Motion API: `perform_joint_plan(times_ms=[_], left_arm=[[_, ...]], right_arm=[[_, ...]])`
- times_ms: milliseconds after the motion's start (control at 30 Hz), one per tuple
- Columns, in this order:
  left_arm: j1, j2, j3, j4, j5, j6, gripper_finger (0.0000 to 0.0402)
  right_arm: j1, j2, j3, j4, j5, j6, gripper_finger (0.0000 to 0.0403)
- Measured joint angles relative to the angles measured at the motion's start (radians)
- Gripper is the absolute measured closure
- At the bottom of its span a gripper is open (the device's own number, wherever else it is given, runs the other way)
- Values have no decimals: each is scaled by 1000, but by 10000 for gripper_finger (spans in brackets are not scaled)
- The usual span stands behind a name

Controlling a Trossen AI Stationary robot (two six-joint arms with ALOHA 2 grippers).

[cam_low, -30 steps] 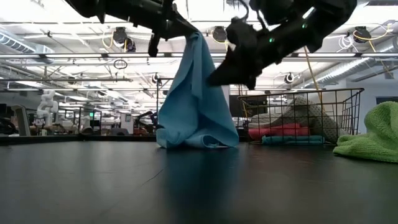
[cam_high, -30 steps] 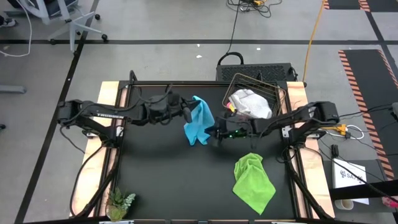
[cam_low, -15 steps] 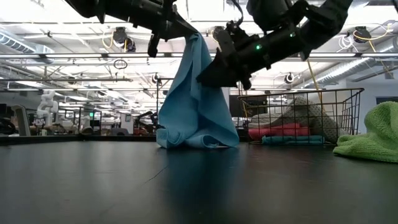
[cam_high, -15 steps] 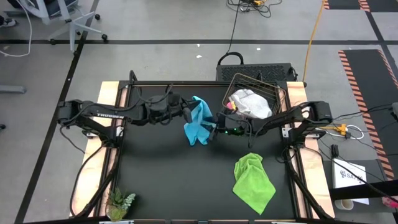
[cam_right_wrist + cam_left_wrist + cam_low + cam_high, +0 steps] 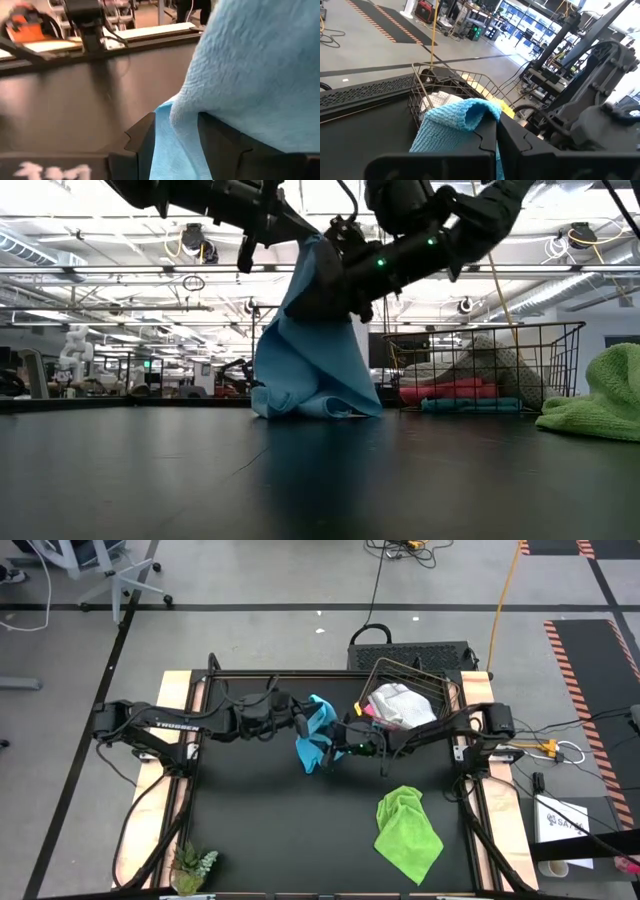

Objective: Fold microfiber towels
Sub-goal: Fold the blue towel

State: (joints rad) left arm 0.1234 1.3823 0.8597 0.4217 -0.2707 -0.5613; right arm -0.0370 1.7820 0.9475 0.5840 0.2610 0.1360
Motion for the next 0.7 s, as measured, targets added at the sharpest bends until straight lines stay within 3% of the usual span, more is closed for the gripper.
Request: perform_joint_plan(times_ms=[200, 700], left_arm=[[0, 0, 0, -2, 1, 2, 397], [1, 0, 0, -37, 1, 35, 394]], right_arm=[[-5, -10, 26, -59, 83, -44, 261], [-15, -22, 30, 39, 82, 151, 261]])
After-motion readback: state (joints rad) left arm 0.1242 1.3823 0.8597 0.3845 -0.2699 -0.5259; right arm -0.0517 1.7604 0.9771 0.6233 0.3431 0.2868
